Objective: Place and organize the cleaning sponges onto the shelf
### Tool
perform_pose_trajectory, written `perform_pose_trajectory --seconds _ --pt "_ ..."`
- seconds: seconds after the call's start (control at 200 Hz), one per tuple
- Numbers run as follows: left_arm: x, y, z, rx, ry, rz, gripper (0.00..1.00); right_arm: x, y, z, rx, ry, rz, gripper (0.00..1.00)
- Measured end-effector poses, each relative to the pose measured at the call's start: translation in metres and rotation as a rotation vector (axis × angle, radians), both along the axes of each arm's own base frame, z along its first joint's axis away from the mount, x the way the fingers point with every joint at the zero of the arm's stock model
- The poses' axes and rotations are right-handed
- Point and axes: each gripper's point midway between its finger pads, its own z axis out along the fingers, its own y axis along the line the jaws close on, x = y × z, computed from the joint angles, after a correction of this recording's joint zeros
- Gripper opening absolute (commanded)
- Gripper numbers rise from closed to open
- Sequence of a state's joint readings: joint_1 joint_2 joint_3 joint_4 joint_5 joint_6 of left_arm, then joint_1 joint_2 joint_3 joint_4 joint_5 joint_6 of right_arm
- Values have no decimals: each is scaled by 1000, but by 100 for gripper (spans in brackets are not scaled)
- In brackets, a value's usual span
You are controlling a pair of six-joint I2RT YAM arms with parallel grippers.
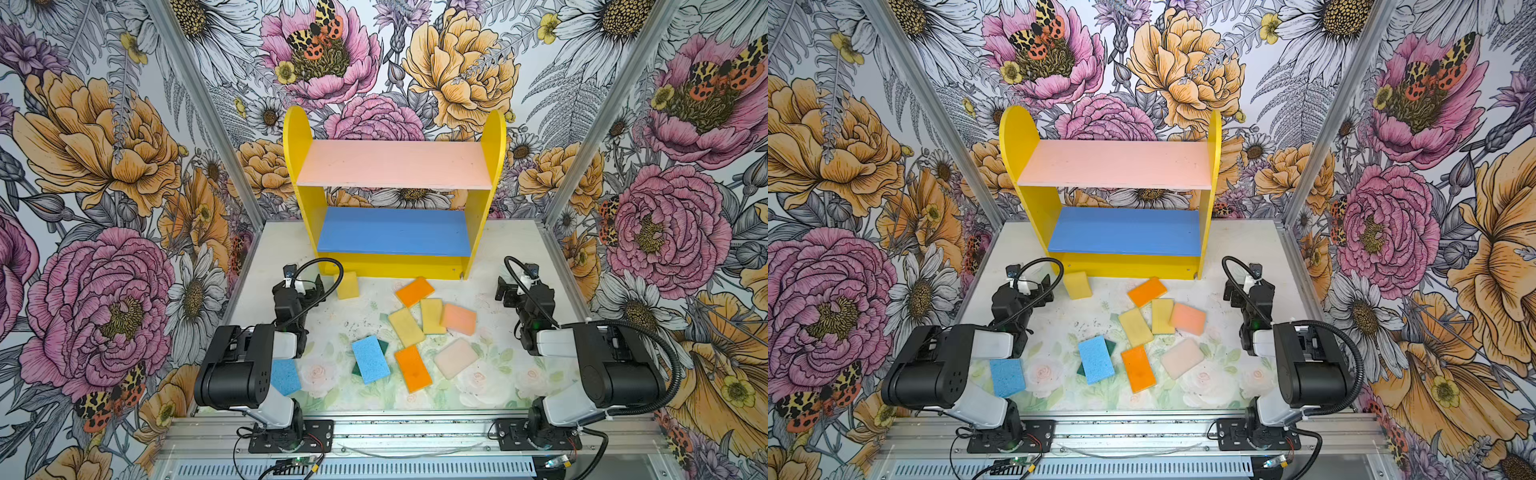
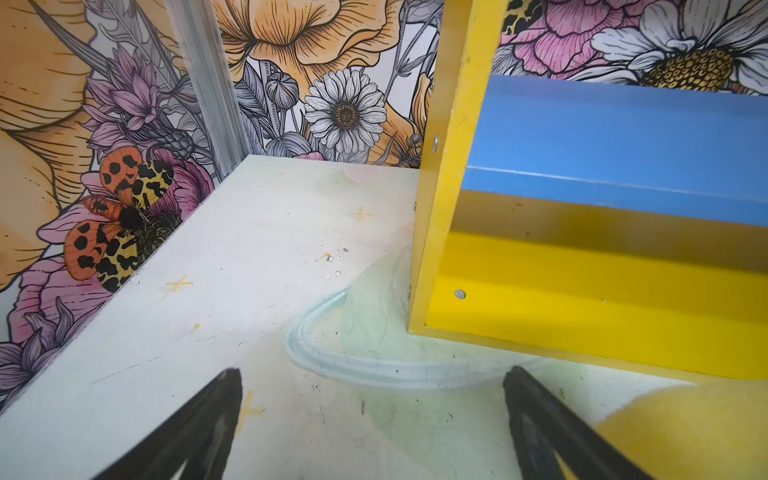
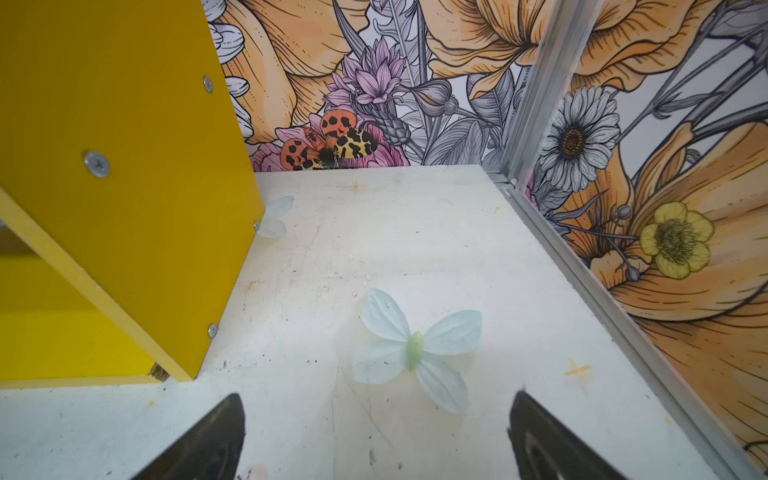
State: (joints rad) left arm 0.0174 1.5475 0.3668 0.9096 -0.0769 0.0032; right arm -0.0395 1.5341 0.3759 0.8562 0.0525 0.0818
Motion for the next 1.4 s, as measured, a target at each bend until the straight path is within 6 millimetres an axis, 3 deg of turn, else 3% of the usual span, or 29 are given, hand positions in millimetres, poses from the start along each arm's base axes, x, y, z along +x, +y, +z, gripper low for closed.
perform_pose_trajectory --seconds 1.291,1.401 --pt "0 0 0 -1 0 -3 99 0 0 0 0 0 0 99" --pt "0 1 -1 1 6 5 99 0 0 0 2 -1 -1 96"
